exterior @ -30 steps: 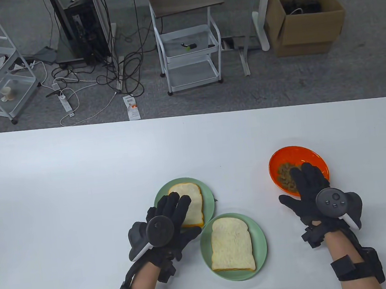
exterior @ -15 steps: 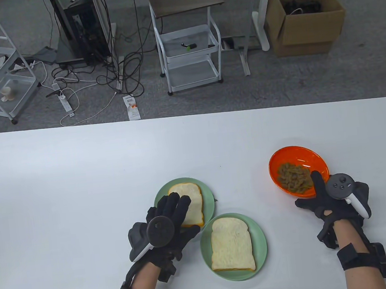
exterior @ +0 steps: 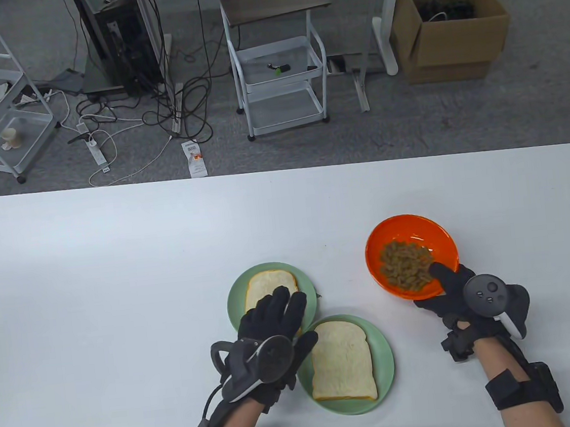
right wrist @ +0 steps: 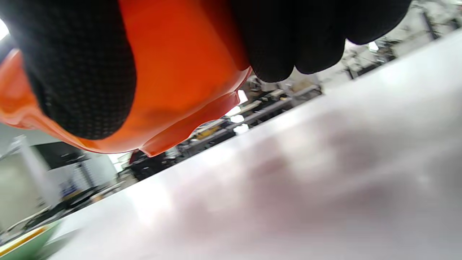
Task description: Sprinkle raisins onto toast
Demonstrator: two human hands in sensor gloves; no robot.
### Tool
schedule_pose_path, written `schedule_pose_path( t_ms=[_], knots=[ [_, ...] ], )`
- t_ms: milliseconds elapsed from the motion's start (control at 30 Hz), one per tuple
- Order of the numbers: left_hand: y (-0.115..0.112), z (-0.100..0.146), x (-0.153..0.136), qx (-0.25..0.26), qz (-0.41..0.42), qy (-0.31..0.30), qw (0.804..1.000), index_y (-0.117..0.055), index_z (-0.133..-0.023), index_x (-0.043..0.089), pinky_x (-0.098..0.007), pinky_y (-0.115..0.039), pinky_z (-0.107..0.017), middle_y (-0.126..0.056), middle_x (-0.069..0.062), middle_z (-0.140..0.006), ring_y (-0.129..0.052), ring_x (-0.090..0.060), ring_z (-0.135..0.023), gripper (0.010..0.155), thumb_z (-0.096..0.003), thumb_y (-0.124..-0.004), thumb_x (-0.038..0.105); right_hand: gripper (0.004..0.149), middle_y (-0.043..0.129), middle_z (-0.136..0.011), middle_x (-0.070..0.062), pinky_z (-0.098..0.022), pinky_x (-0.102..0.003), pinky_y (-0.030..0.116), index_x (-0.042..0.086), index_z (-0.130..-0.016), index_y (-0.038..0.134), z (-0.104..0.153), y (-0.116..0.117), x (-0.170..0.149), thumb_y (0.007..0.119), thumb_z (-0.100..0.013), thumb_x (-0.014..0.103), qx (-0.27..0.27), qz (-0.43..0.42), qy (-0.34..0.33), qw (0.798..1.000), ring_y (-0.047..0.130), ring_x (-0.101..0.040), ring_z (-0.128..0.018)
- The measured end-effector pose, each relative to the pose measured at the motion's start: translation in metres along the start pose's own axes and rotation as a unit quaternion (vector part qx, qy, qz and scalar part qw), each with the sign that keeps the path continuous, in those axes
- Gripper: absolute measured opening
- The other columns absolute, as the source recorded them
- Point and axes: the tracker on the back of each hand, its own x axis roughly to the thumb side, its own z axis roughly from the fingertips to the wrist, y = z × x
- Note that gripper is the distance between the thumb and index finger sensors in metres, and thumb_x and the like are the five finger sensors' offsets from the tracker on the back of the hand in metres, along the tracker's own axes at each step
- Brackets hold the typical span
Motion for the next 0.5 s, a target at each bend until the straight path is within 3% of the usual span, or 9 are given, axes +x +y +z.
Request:
schedule_pose_path(
  t_ms=[67,167,200,300,333,500],
  knots=[
    [0.008,-0.01,0.03,-0.014,-0.033,-0.009,0.999,-0.065,-0.109,0.041,-0.044,-0.082,-0.067,-0.071,0.001,-0.114,-0.09,-0.026,-0.092,0.073,-0.0436,-0.076,0.073,0.084,0.085,-0.087,-0.034,-0.057,-0.071,0.062,0.001,-0.089,0.084,0.01,0.003,0.03,0.104,-0.028,0.055,0.007,0.029,-0.049,0.998,0.08,-0.058,-0.081],
    [0.011,-0.034,0.07,-0.075,-0.085,0.008,0.993,-0.064,-0.11,0.04,-0.04,-0.086,-0.062,-0.071,0.0,-0.115,-0.096,-0.023,-0.085,0.077,-0.0421,-0.078,0.073,0.082,0.089,-0.083,-0.032,-0.056,-0.07,0.065,0.003,-0.085,0.088,0.028,0.007,0.071,0.103,-0.026,0.058,0.021,0.044,-0.097,0.994,0.084,-0.057,-0.078],
    [0.01,-0.041,0.077,-0.111,-0.106,0.022,0.988,-0.062,-0.111,0.038,-0.04,-0.087,-0.061,-0.07,-0.004,-0.115,-0.097,-0.024,-0.084,0.08,-0.0411,-0.079,0.074,0.082,0.09,-0.082,-0.032,-0.055,-0.069,0.066,0.004,-0.084,0.089,0.032,0.007,0.079,0.103,-0.026,0.06,0.022,0.042,-0.102,0.994,0.085,-0.056,-0.077],
    [-0.001,-0.064,0.09,-0.281,-0.157,0.096,0.942,-0.044,-0.117,0.038,-0.04,-0.084,-0.064,-0.052,-0.006,-0.123,-0.093,-0.025,-0.089,0.091,-0.0411,-0.076,0.078,0.08,0.09,-0.081,-0.032,-0.055,-0.069,0.066,0.004,-0.082,0.091,0.043,0.011,0.1,0.105,-0.024,0.058,0.013,0.026,-0.111,0.993,0.086,-0.057,-0.077],
    [-0.003,-0.068,0.091,-0.304,-0.164,0.104,0.933,-0.04,-0.118,0.037,-0.039,-0.085,-0.064,-0.049,-0.008,-0.124,-0.093,-0.026,-0.089,0.094,-0.0413,-0.076,0.079,0.079,0.091,-0.081,-0.031,-0.055,-0.069,0.067,0.005,-0.08,0.092,0.045,0.012,0.102,0.104,-0.023,0.058,0.01,0.037,-0.118,0.992,0.087,-0.056,-0.076],
    [-0.016,-0.085,0.095,-0.346,-0.171,0.15,0.91,-0.039,-0.117,0.038,-0.035,-0.09,-0.056,-0.049,-0.012,-0.122,-0.101,-0.025,-0.078,0.095,-0.0393,-0.077,0.078,0.073,0.096,-0.074,-0.031,-0.053,-0.067,0.071,0.01,-0.071,0.097,0.054,0.007,0.108,0.106,-0.018,0.059,-0.018,-0.011,-0.131,0.991,0.091,-0.055,-0.071]
  ],
)
